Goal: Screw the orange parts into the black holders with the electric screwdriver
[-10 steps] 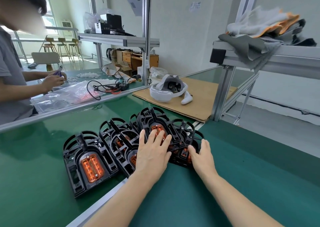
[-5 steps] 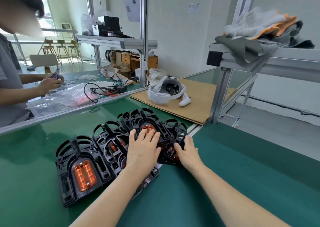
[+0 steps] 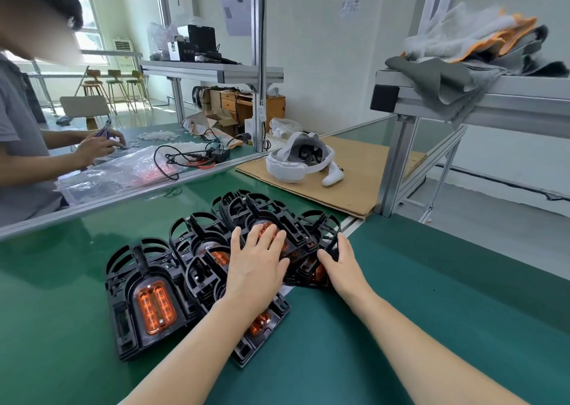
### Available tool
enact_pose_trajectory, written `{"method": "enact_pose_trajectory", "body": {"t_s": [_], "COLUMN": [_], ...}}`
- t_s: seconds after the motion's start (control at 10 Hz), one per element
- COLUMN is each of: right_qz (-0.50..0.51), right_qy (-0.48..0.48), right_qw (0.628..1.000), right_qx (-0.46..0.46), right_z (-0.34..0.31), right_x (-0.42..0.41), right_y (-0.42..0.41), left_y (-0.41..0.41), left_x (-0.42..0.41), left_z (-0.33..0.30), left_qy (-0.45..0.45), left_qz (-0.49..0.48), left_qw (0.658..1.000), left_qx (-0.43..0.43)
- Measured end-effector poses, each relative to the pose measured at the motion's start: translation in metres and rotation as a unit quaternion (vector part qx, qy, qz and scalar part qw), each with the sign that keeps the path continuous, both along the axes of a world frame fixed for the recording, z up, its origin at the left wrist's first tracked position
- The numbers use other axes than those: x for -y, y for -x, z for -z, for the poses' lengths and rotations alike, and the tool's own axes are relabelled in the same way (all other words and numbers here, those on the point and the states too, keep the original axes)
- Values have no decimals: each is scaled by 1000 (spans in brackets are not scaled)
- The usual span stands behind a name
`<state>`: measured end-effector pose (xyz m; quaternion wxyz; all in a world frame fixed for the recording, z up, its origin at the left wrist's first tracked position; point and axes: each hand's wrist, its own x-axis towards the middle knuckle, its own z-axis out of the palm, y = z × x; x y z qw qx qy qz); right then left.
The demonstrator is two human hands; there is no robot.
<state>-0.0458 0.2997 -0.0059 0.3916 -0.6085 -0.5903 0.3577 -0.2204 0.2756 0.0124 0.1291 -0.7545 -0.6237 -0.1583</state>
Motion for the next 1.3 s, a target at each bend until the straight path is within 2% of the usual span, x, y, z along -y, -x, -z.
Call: {"method": "enact_pose_trajectory", "body": {"t_s": [0.2, 0.4, 0.5, 0.7, 1.0, 1.3], "right_qz": [9, -33, -38, -11, 43, 115], "right_qy": [-20, -39, -15, 49, 99, 85], "right_qw": [999, 984, 977, 966, 944, 924], "right_qx": [31, 171, 208, 252, 312, 355], "right_z": [-5, -14, -16, -27, -27, -15], "right_x": [16, 36, 46, 75, 134, 209], "right_y": [-5, -11, -10, -23, -61, -112], "left_y": [-4, -15, -22, -40, -95, -158], "left_x": [6, 14, 18, 25, 69, 125], "left_z": [2, -5, -8, -17, -2, 9], "left_qy": [28, 23, 27, 17, 35, 82], "left_qz": [17, 25, 18, 14, 97, 187], "left_qw": [999, 999, 999, 1000, 993, 977], "left_qx": [8, 12, -11, 2, 50, 64]}}
